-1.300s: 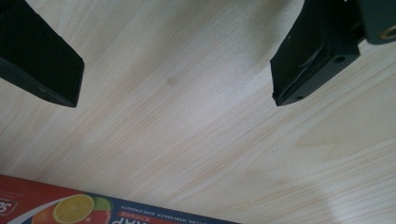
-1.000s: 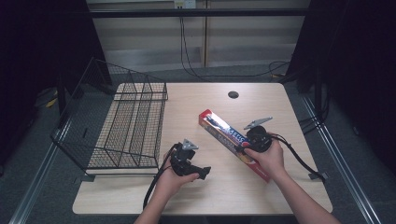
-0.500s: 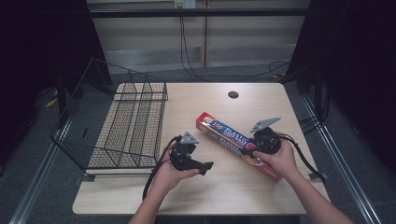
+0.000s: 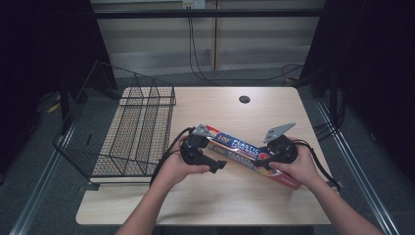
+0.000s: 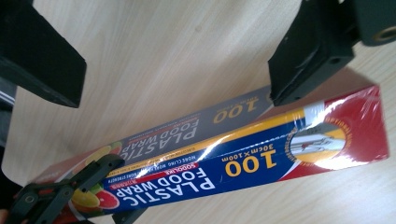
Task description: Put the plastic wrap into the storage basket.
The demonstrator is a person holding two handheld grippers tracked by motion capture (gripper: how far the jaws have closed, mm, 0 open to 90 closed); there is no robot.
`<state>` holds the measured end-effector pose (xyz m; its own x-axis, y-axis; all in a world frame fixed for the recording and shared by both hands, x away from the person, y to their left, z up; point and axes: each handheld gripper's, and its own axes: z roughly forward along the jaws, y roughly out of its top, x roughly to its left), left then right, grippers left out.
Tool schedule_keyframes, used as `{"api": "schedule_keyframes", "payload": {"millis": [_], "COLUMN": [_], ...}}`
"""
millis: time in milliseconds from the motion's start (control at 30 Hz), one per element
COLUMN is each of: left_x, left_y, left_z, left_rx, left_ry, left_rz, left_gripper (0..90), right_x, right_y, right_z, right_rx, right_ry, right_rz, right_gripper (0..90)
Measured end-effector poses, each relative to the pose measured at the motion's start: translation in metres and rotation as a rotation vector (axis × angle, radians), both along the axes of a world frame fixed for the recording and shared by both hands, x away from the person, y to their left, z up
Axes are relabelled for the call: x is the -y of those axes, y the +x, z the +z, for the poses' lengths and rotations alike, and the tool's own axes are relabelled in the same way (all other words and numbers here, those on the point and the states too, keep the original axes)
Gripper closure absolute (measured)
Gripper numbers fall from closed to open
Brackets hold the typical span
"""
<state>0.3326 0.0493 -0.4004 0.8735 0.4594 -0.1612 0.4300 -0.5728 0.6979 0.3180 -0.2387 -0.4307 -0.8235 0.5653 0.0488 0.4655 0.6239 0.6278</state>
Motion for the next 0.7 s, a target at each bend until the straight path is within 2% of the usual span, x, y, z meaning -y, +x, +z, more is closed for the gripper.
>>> {"api": "schedule_keyframes", "payload": {"millis": [133,200,300,367,433,467,500,533,567,600,633,667,700], "left_x": [0.002,0.002,0.004,0.007,0.009,0.011,0.014,0.014,0.018,0.020,0.022,0.024,0.027], "left_y": [0.006,0.010,0.016,0.019,0.020,0.022,0.025,0.025,0.030,0.032,0.034,0.036,0.038], "left_z": [0.010,0.012,0.013,0.014,0.013,0.014,0.014,0.014,0.014,0.013,0.012,0.011,0.011], "left_rx": [0.000,0.004,-0.006,-0.004,0.000,-0.002,0.015,0.015,0.014,-0.003,-0.022,-0.021,-0.008], "left_ry": [-0.003,0.014,0.003,0.012,0.009,0.024,0.054,0.054,0.080,0.078,0.082,0.082,0.108], "left_rz": [-0.023,-0.029,-0.034,-0.064,-0.060,-0.074,-0.105,-0.105,-0.138,-0.145,-0.159,-0.169,-0.193], "left_gripper": [3.9,3.6,3.3,2.9,3.2,3.2,3.7,4.1,4.3,4.7,5.9,5.3,5.5], "right_x": [-0.003,-0.003,-0.005,-0.006,-0.006,-0.006,-0.007,-0.007,-0.007,-0.008,-0.008,-0.007,-0.007], "right_y": [-0.001,0.000,0.000,-0.001,0.000,0.000,0.001,0.001,0.001,0.001,0.001,0.002,0.002], "right_z": [0.004,0.004,0.004,0.005,0.005,0.005,0.005,0.006,0.007,0.007,0.008,0.009,0.010], "right_rx": [0.014,0.001,-0.008,0.010,0.004,0.000,-0.005,-0.010,-0.010,0.009,-0.001,-0.002,-0.001], "right_ry": [-0.034,-0.027,-0.016,-0.037,-0.035,-0.032,-0.022,-0.028,-0.033,-0.043,-0.039,-0.042,-0.040], "right_rz": [0.020,0.045,0.069,0.082,0.089,0.099,0.113,0.106,0.114,0.125,0.131,0.137,0.142], "right_gripper": [45.7,45.7,45.7,45.7,45.7,45.7,45.7,45.7,45.7,45.7,45.7,45.7,45.7]}}
